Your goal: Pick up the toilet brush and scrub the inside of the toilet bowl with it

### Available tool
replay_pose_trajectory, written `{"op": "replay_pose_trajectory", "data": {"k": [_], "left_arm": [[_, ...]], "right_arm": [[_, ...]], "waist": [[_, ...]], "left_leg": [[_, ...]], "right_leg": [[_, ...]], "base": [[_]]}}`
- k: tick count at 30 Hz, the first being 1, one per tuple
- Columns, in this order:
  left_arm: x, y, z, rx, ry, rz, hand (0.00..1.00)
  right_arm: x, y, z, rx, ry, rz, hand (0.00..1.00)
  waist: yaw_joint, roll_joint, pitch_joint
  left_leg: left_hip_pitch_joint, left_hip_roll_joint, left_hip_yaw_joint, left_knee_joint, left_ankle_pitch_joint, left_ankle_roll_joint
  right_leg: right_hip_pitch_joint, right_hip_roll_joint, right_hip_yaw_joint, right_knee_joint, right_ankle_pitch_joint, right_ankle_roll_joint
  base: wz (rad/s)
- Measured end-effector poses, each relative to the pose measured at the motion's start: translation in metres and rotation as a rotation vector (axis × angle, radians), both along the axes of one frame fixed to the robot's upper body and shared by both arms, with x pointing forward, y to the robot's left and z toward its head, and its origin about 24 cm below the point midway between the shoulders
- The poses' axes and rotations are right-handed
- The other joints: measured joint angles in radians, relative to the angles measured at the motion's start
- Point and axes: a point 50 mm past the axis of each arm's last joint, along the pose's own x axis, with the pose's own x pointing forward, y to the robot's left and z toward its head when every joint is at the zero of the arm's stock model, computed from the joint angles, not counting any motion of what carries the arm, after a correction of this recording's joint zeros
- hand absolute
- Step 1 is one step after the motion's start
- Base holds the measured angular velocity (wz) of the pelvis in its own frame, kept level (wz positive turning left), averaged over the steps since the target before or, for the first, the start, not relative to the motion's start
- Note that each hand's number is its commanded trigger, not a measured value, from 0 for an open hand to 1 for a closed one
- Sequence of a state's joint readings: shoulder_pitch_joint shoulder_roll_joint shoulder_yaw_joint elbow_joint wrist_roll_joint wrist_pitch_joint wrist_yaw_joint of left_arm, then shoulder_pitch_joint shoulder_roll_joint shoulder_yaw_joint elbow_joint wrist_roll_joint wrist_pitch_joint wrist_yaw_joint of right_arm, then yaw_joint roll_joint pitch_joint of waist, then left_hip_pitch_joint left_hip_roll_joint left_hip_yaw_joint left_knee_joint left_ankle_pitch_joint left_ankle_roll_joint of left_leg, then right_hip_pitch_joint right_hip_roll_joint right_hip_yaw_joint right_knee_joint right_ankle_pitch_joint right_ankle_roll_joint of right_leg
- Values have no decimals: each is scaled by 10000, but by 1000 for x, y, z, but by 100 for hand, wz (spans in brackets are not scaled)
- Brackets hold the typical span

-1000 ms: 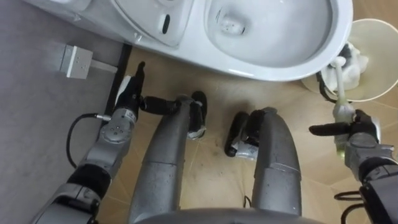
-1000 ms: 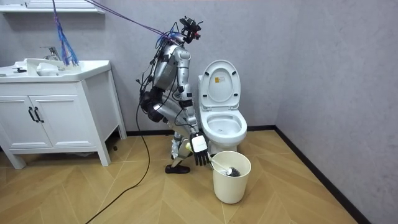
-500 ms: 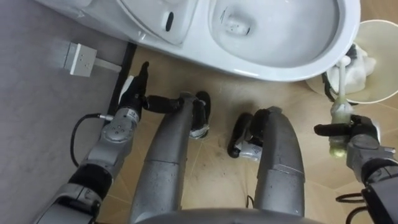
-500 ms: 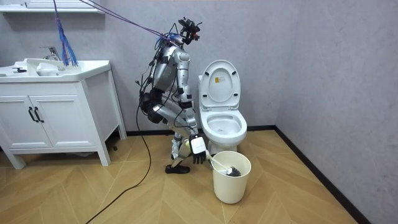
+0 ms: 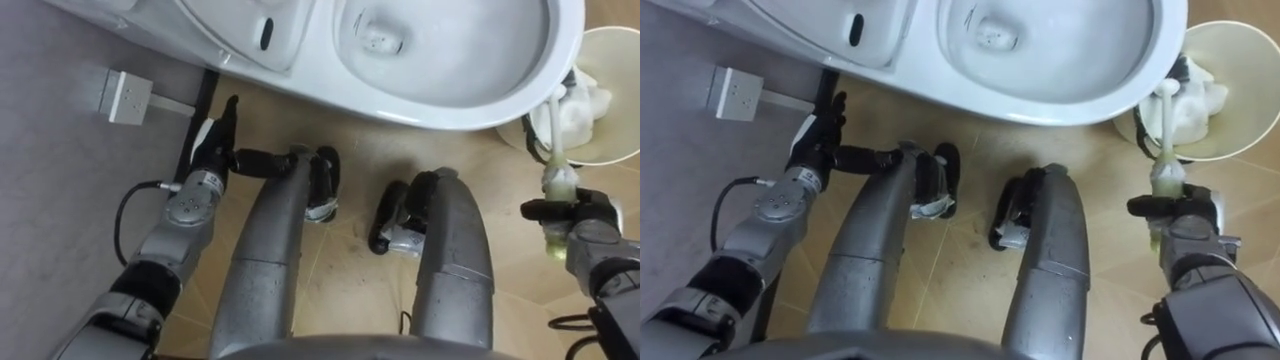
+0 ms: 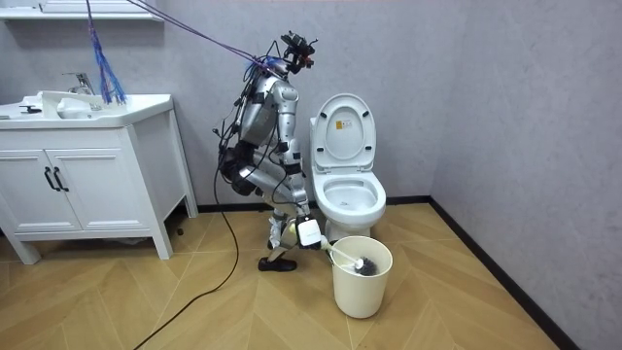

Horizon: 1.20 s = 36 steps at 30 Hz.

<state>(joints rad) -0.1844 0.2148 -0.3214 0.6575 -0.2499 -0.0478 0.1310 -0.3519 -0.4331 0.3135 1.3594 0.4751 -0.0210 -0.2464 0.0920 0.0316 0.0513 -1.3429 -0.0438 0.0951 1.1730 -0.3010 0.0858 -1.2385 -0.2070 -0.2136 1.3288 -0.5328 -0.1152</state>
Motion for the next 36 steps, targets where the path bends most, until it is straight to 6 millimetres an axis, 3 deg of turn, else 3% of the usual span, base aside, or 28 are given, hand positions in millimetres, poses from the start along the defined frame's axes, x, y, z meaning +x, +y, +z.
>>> {"op": "replay_pose_trajectory", "data": {"k": [6,11,16,21,24,26,29,36], "left_arm": [[-5,-1,-4,-139,124,136,0],[-16,0,-13,-40,481,127,0],[-39,11,-32,183,1324,525,0],[-63,34,-51,617,2401,1265,0],[-83,49,-63,1087,3207,1788,0],[-95,54,-70,1295,3654,2020,0],[-118,63,-80,1554,4502,2364,0],[-149,86,-85,1553,5199,3898,0]], "right_arm": [[-5,2,-3,200,-150,-446,100],[-11,3,-8,822,-263,-1067,100],[-30,15,-24,1717,2,-1727,100],[-43,18,-32,2803,-250,-2993,100],[-47,24,-37,3399,-492,-3929,100],[-51,26,-39,3656,-643,-4441,100],[-59,37,-47,4277,-748,-5286,100],[-81,38,-54,4664,-974,-6902,100]], "waist": [[24,32,-13],[36,192,-26],[-69,200,-35],[-103,152,-59],[-171,-14,-130],[-235,-7,-163],[-307,-152,-318],[-313,-197,-349]], "left_leg": [[108,45,39,-51,-14,24],[593,134,57,-506,16,-1],[2075,142,101,-1953,283,8],[3441,129,20,-3108,456,-36],[4291,109,13,-3822,544,-45],[4804,135,-114,-4153,550,-56],[5827,171,-178,-4907,605,-63],[7590,125,-187,-5979,642,14]], "right_leg": [[91,37,64,-45,-19,63],[547,165,52,-599,146,95],[1981,222,-131,-2056,527,80],[3373,435,-227,-3371,824,223],[4227,533,-269,-4163,981,313],[4864,695,-359,-4751,1108,394],[5972,922,-408,-5840,1397,527],[7901,1222,-360,-7510,1876,845]], "base": [[-1],[-8],[-2],[-3],[-1],[0],[-9],[-4]]}}
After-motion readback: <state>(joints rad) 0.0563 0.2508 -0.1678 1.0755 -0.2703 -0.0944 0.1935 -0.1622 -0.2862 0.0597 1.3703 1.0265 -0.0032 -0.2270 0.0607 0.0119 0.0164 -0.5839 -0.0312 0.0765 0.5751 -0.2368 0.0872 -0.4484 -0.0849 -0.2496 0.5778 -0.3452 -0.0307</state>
